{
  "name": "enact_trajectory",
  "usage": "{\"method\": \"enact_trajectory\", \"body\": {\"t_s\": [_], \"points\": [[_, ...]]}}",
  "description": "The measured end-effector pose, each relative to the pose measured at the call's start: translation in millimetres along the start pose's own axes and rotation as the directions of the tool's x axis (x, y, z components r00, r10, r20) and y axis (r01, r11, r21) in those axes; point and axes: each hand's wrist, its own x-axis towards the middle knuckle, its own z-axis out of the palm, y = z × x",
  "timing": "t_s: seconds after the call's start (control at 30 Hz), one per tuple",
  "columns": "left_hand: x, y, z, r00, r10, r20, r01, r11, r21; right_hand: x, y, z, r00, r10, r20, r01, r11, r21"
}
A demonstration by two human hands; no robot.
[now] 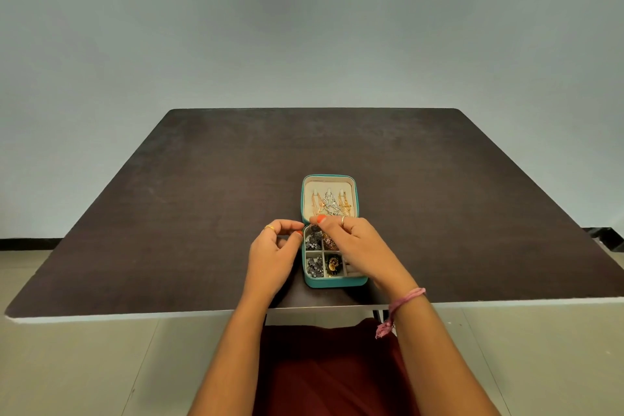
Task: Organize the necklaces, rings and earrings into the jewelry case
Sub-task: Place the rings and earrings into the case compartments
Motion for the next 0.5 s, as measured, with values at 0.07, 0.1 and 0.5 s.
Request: {"method": "enact_trajectory", "body": {"t_s": [0.07, 0.1, 0.5], "points": [[-0.5, -0.2, -0.1, 1.0, -0.002, 0.003, 0.002, 1.0, -0.004, 3.9, 0.9, 1.0, 1.0, -0.014, -0.011, 0.013, 0.998, -0.057], [-0.7, -0.5, 0.0, 1.0, -0.002, 0.003, 0.002, 1.0, -0.003, 5.5, 0.8, 1.0, 1.0, -0.017, -0.023, 0.015, 0.996, -0.083], [0.7, -2.5, 0.1, 1.0, 0.009, -0.012, -0.009, 1.0, -0.001, 9.9, -5.5, 3.9, 0.994, -0.025, -0.108, -0.01, 0.951, -0.309]]}}
